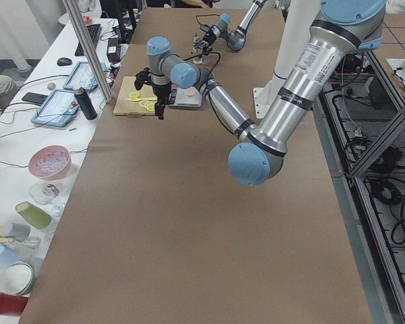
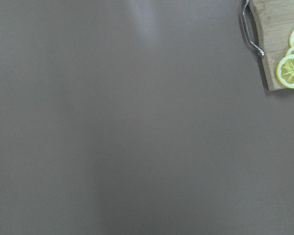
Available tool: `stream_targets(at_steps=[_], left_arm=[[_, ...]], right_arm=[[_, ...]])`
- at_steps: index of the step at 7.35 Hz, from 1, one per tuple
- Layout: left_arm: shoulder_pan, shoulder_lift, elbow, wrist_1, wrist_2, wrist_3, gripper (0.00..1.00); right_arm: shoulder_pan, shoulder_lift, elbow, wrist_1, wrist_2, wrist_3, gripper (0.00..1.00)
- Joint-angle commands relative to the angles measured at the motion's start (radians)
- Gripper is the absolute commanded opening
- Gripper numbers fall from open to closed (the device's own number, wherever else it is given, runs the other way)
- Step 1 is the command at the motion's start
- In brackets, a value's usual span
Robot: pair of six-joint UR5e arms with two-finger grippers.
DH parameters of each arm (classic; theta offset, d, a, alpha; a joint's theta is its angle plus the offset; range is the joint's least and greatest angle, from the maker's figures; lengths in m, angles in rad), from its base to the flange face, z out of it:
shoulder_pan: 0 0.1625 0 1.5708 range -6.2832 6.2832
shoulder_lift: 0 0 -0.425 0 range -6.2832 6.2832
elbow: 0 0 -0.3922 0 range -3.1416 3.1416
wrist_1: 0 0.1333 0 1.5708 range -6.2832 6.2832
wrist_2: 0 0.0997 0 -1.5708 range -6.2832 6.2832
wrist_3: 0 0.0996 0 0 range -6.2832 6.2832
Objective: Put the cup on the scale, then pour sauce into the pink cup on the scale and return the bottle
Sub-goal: 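Lift the sauce bottle off the table with the right gripper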
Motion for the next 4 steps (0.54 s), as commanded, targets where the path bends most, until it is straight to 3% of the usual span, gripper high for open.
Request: stream_targets(at_steps=[1, 4], left_arm=[[0.0, 0.001, -0.004, 0.0, 0.0, 0.0, 0.98], [0.0, 0.001, -0.012, 0.008, 0.0, 0.0, 0.98]], right_arm=[[-0.001, 0.001, 0.009, 0.0, -0.002, 0.008, 0.72], [-0.001, 0.004, 0.015, 0.002, -0.002, 0.009, 0.65]])
